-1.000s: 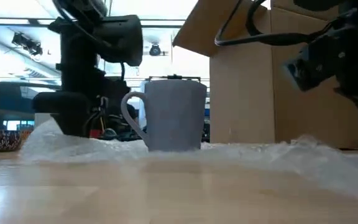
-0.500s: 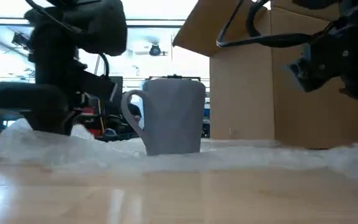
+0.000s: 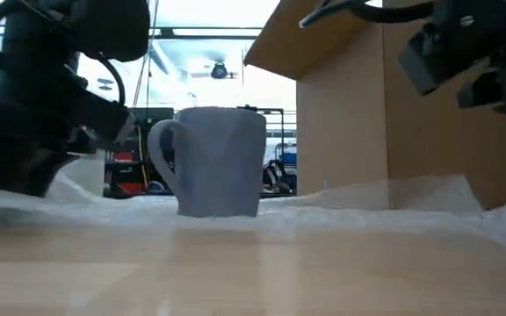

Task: Wrap mug
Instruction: Wrap the blue mug with bubble wrap

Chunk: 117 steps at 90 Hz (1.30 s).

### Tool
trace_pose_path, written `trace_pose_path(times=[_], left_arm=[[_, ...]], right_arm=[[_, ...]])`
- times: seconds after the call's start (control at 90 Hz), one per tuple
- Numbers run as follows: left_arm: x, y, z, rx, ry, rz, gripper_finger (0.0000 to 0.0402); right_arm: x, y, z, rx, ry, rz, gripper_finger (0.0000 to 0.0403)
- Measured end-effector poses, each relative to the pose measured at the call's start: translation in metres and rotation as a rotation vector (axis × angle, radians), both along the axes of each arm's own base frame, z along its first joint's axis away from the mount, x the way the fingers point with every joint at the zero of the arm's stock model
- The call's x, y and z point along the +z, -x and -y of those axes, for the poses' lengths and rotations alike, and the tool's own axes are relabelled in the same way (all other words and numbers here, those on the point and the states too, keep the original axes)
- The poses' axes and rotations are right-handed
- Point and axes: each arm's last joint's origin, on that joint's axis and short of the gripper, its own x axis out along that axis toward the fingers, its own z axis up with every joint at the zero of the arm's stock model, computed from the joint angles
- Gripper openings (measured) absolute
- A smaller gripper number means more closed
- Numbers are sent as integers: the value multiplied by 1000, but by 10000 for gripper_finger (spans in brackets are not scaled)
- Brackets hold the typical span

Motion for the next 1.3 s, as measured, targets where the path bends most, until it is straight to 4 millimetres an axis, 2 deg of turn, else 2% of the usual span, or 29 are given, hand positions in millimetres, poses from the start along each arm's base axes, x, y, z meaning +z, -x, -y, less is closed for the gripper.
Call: trace_pose_path(times=[0.167, 0.367, 0.756, 0.922, 1.3], left_arm=[[13, -5, 13, -28, 71, 8, 108], [28, -9, 14, -37, 18, 7, 108], [30, -17, 11, -60, -170, 155, 108], [31, -22, 12, -53, -176, 218, 108], [33, -31, 16, -39, -150, 322, 108]], right_arm=[[2, 11, -6, 4, 16, -54, 0], [2, 16, -12, 34, 21, -50, 0], [2, 15, -8, 107, 46, -42, 1], [2, 10, -3, 85, 53, -34, 2], [1, 8, -7, 56, 34, 0, 2]])
